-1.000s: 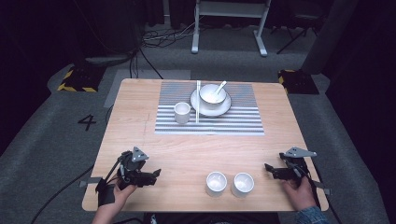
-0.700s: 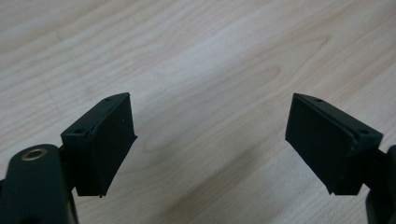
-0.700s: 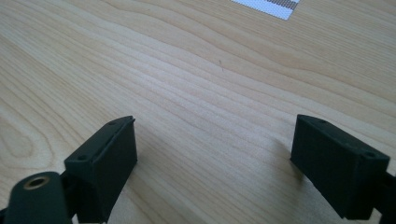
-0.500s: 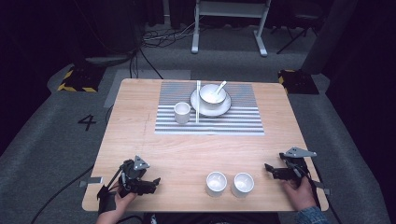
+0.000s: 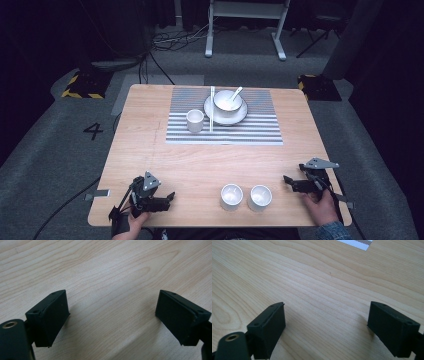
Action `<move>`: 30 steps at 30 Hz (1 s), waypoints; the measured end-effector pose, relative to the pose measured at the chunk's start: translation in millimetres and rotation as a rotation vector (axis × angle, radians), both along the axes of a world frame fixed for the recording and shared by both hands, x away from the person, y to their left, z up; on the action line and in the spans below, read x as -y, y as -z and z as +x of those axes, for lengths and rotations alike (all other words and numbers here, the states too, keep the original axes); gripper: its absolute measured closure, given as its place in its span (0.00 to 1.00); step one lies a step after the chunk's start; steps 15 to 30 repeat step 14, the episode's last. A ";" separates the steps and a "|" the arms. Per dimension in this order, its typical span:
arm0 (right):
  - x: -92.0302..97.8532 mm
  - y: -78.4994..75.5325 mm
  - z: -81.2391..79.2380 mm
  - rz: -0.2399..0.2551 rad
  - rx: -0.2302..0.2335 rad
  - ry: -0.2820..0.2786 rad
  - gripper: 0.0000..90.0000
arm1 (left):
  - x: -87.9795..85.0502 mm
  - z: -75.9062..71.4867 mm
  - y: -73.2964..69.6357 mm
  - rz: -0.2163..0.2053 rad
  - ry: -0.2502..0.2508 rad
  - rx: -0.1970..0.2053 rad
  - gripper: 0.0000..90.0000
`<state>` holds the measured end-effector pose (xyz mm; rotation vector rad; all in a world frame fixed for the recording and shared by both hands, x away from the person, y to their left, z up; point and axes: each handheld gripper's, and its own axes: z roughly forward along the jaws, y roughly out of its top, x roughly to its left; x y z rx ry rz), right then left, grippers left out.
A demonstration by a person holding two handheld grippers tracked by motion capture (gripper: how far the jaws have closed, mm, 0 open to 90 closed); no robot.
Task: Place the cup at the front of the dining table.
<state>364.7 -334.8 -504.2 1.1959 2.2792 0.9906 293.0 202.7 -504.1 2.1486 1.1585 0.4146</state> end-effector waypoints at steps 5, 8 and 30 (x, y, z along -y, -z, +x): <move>0.0 0.0 0.0 0.000 0.000 0.000 0.16 | 1.7 6.2 0.4 0.010 0.031 -0.010 0.07; 0.0 0.0 0.1 0.000 -0.001 0.000 0.16 | 2.0 9.1 0.6 0.013 0.046 -0.013 0.04; 0.1 0.0 0.2 0.001 -0.001 0.000 0.16 | 2.0 9.5 0.7 0.013 0.047 -0.013 0.04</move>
